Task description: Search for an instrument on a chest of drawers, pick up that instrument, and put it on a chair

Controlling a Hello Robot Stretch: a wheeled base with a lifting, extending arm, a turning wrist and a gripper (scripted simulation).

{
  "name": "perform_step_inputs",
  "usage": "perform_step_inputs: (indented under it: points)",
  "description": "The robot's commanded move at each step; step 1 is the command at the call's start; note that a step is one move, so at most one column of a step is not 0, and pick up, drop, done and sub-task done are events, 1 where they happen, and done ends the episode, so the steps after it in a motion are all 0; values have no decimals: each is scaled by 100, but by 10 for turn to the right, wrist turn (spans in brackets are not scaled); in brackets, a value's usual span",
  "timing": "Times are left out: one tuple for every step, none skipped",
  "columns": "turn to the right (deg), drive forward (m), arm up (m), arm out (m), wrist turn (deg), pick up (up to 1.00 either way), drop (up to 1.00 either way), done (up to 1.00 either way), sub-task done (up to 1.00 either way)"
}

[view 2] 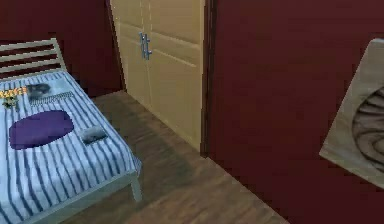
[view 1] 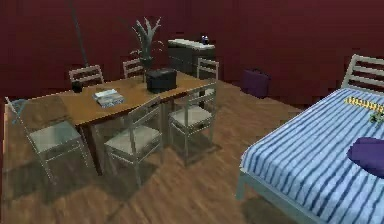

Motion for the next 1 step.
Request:
perform_step_inputs:
  points:
    - [0,95,0,0,0,0,0,0,0]
